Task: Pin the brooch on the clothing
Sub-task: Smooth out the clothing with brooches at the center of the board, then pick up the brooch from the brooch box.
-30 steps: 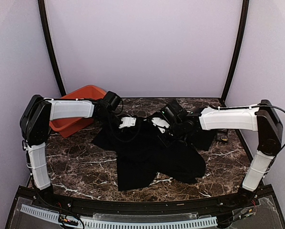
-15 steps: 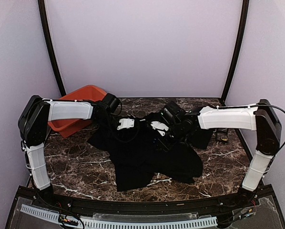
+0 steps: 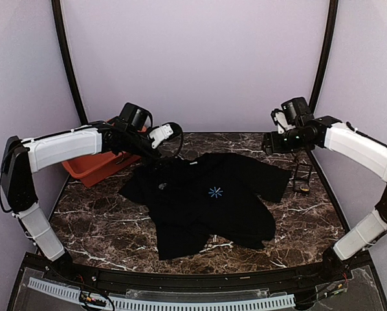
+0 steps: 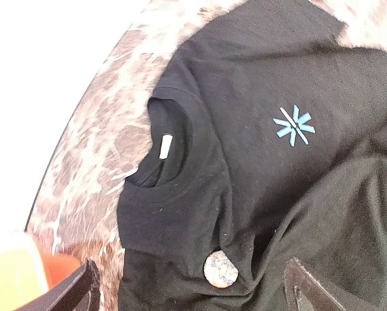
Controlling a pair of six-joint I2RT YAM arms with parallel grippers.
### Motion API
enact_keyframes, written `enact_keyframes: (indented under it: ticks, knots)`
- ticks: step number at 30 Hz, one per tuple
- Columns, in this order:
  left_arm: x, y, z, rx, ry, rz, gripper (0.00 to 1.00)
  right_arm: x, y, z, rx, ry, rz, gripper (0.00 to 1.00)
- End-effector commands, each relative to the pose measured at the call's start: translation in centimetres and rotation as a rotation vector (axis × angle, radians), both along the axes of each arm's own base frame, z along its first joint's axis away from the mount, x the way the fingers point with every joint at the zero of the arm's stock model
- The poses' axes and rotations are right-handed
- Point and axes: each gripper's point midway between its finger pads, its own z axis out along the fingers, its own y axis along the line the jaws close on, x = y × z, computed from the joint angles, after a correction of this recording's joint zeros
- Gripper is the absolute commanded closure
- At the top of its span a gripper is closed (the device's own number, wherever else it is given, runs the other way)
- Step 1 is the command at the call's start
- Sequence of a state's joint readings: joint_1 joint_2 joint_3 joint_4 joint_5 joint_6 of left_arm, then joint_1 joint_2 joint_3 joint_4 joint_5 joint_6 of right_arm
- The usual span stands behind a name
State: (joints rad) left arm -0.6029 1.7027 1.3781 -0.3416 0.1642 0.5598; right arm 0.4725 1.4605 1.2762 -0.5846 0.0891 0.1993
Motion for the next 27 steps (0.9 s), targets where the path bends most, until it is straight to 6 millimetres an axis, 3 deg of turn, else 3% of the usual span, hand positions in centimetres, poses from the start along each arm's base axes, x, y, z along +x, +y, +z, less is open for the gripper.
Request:
enact_keyframes:
  ticks: [1, 7, 9, 15, 27]
  knots:
    - [-1.9, 0.6, -0.6, -0.025, 0.145, 0.171, 0.01, 0.5, -8.3, -5.1, -0.080, 0.139, -0.371, 0.25]
    - [-4.4, -0.9, -1.3, 0.032, 0.144, 0.119, 0.01, -0.3, -13.4, -9.9, -0.118, 0.247, -0.588, 0.22]
    - [-4.8, -1.1, -2.2, 0.029, 0.148, 0.100, 0.01, -0.6, -15.0, -11.2, -0.131, 0.267, -0.654, 0.14]
    - [-5.2, -1.8, -2.5, -0.013, 0.185, 0.098, 0.01, -1.2, -19.2, -15.0, -0.066, 0.368, -0.805, 0.14]
    - [-5.5, -1.8, -2.3, -0.029, 0.197, 0.108, 0.01, 0.0, -22.2, -18.3, -0.067, 0.416, -0.871, 0.18]
